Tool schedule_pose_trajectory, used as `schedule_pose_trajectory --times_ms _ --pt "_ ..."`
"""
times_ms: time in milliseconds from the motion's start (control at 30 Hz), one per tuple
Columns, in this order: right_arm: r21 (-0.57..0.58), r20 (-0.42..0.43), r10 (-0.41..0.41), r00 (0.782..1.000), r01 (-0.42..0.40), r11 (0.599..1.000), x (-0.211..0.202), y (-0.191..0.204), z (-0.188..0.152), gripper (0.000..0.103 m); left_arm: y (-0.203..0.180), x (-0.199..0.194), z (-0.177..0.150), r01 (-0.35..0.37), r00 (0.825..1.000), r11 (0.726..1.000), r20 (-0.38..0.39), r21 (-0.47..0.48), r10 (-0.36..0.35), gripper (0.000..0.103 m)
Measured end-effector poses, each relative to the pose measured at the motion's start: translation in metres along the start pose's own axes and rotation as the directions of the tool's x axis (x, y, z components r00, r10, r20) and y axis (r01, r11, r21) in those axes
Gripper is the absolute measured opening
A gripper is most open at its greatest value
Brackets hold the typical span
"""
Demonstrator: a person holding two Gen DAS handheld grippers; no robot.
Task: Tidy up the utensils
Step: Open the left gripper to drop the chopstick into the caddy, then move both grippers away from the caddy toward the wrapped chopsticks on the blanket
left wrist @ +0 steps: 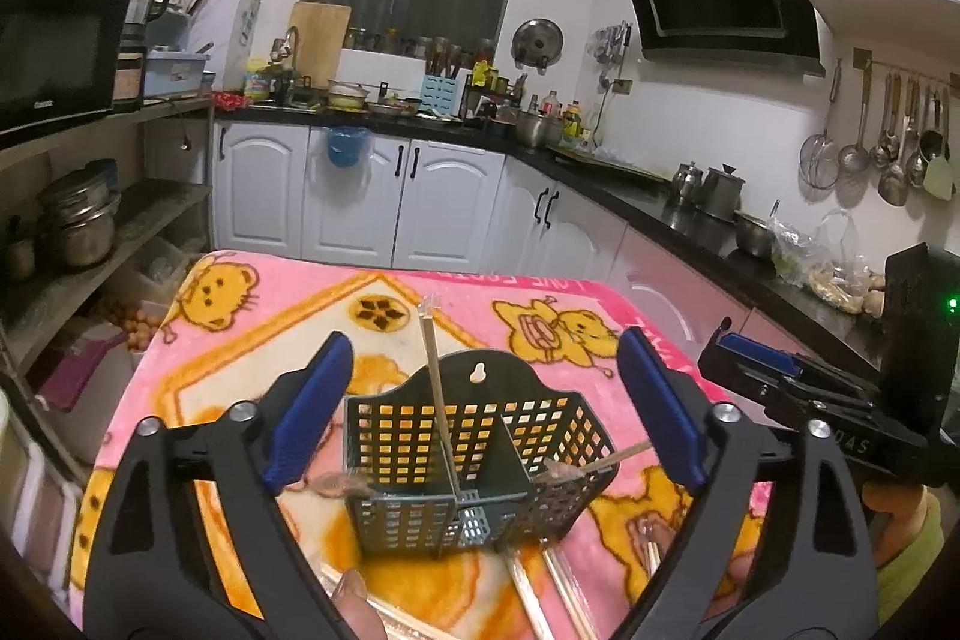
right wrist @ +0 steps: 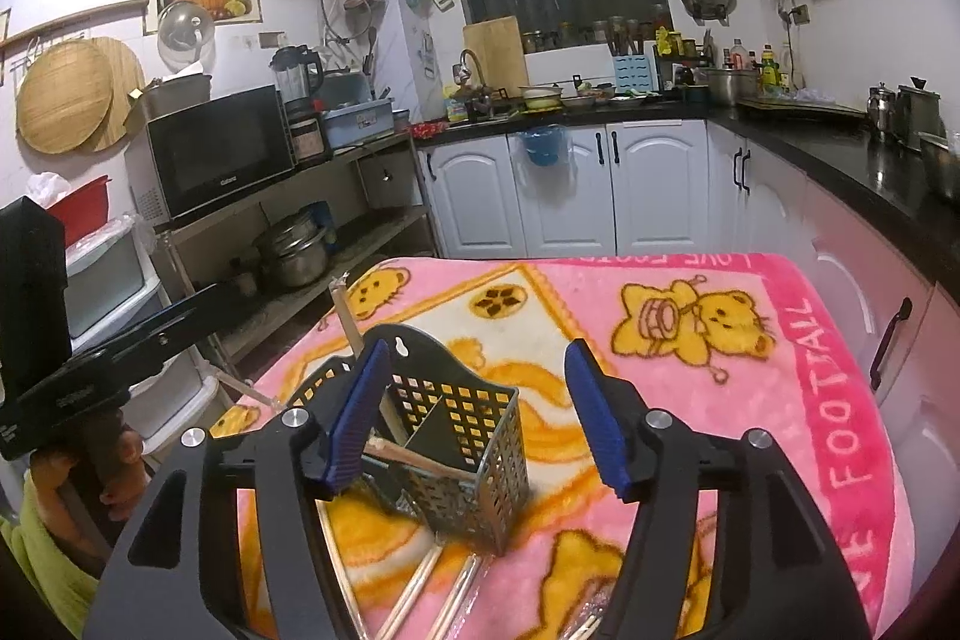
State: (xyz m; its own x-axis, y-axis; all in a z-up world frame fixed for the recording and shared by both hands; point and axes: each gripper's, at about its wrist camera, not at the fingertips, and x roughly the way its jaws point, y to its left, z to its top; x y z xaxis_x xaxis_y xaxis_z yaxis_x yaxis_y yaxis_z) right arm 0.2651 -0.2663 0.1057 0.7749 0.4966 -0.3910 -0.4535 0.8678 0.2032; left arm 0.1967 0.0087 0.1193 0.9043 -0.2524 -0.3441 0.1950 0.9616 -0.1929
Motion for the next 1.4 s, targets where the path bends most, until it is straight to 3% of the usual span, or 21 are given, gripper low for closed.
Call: schedule_pose_trajectory --times_ms 200,800,1400 --pt "-0.012 0.008 -0.005 1.0 0.005 1.0 -0.008 0.0 -0.009 0.066 0.0 -0.011 -0.005 -0.008 1.0 1.0 0.01 -0.006 0.008 0.092" --pt "-0.017 -0.003 -0.018 1.0 0.017 1.0 -0.03 0.006 -0.032 0.069 0.017 -0.039 -0.032 -0.032 0.999 0.998 -0.009 -0.045 0.032 0.092" --pt "-0.016 -0.072 -0.001 0.997 0.0 1.0 -0.033 0.018 -0.063 0.069 0.041 -0.044 -0.064 -0.088 0.993 0.992 -0.091 -0.09 0.08 0.092"
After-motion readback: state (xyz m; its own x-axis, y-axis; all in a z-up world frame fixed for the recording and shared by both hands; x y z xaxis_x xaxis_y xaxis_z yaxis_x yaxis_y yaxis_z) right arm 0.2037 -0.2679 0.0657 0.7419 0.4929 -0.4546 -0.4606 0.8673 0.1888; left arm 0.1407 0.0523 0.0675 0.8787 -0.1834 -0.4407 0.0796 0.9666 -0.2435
